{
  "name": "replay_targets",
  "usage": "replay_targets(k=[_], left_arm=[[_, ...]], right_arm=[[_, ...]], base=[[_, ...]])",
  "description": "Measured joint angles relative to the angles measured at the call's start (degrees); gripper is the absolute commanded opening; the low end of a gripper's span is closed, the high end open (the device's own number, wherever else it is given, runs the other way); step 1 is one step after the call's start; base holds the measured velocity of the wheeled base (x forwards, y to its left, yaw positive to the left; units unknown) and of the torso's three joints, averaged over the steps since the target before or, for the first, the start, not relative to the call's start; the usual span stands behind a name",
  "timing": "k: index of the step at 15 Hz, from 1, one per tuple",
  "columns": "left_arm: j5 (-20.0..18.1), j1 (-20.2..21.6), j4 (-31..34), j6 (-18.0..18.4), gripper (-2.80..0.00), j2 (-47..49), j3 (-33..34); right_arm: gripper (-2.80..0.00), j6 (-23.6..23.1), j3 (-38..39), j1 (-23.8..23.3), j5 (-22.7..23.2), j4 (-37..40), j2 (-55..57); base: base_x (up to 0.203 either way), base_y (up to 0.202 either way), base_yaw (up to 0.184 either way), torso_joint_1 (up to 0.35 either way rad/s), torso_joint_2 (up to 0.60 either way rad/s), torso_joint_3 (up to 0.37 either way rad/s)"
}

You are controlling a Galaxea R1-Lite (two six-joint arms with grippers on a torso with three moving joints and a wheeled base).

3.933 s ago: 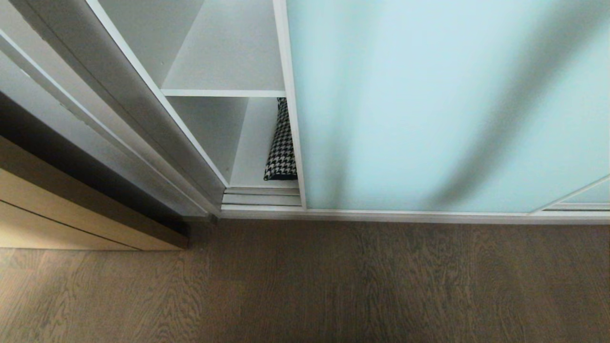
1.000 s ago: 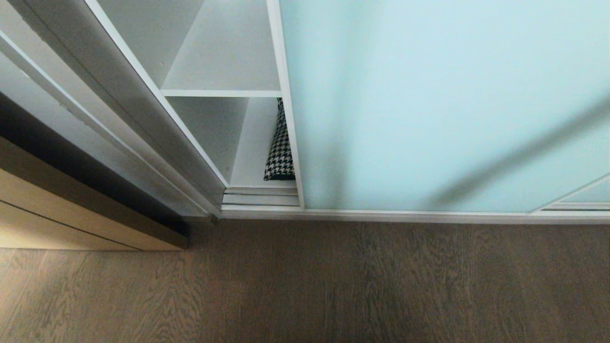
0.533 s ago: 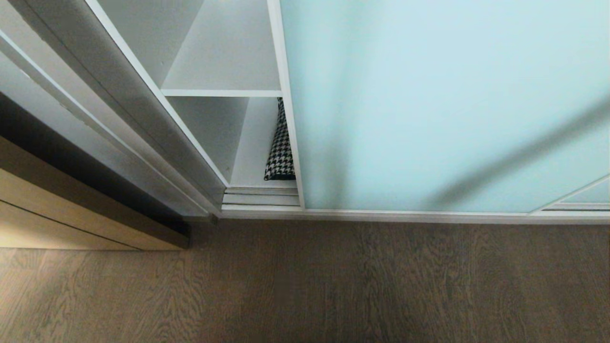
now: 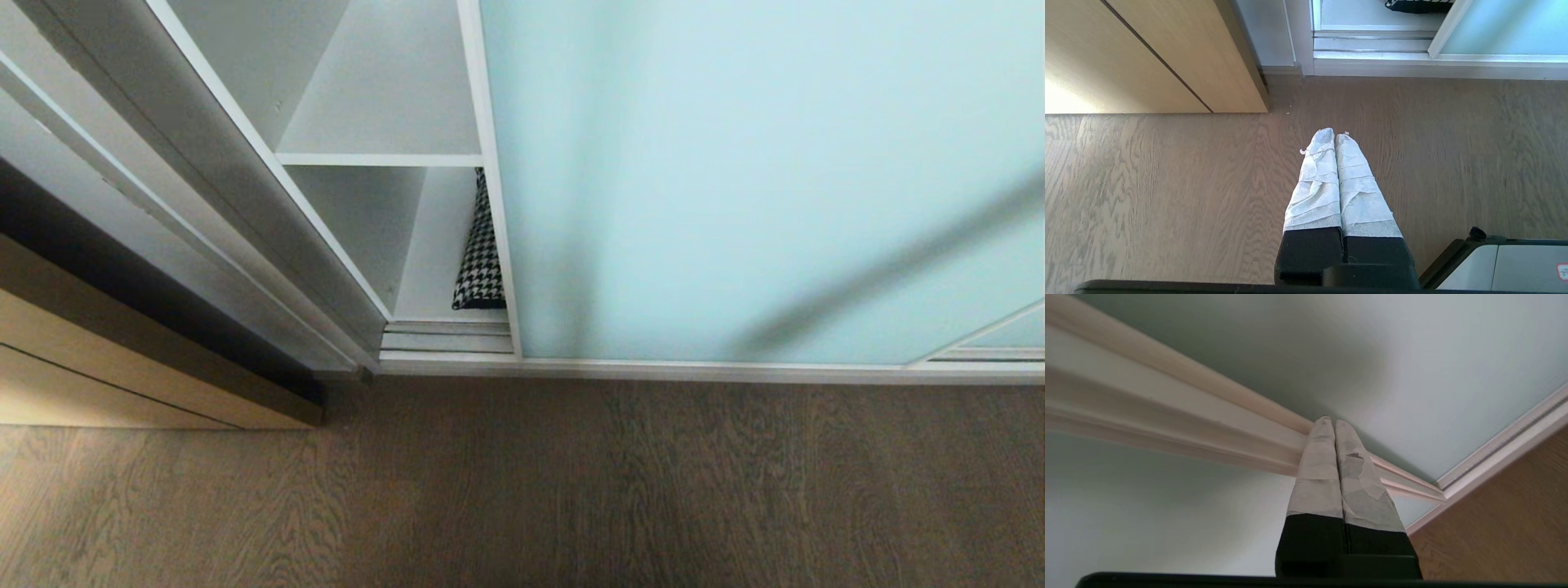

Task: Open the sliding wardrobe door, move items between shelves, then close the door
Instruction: Close the door

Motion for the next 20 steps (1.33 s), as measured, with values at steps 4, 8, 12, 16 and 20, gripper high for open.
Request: replay_targets(k=[4,8,12,16,20], left_arm=[[0.0,0.0,0.0,0.0,-2.8,0.0,0.0],[0.0,0.0,0.0,0.0,-2.8,0.0,0.0],[0.0,0.0,0.0,0.0,-2.8,0.0,0.0],[0.0,0.0,0.0,0.0,-2.8,0.0,0.0],[0.0,0.0,0.0,0.0,-2.8,0.0,0.0]], right_arm=[[-2.8,0.2,0.0,0.1,0.1,-1.5,0.9],[-2.8,0.4,0.0,1.2,-0.2,-1.2,1.1],[-2.8,0.4,0.7,2.5,-0.3,-0.6,0.7],[-2.8,0.5,2.4,3.2,0.0,0.4,-1.1],[-2.8,0.5,5.9,3.9,0.3,0.4,-4.1]], base=[[0.0,0.0,0.0,0.0,0.0,0.0],[0.0,0.0,0.0,0.0,0.0,0.0],[0.0,0.0,0.0,0.0,0.0,0.0],[0.0,0.0,0.0,0.0,0.0,0.0],[0.0,0.0,0.0,0.0,0.0,0.0]])
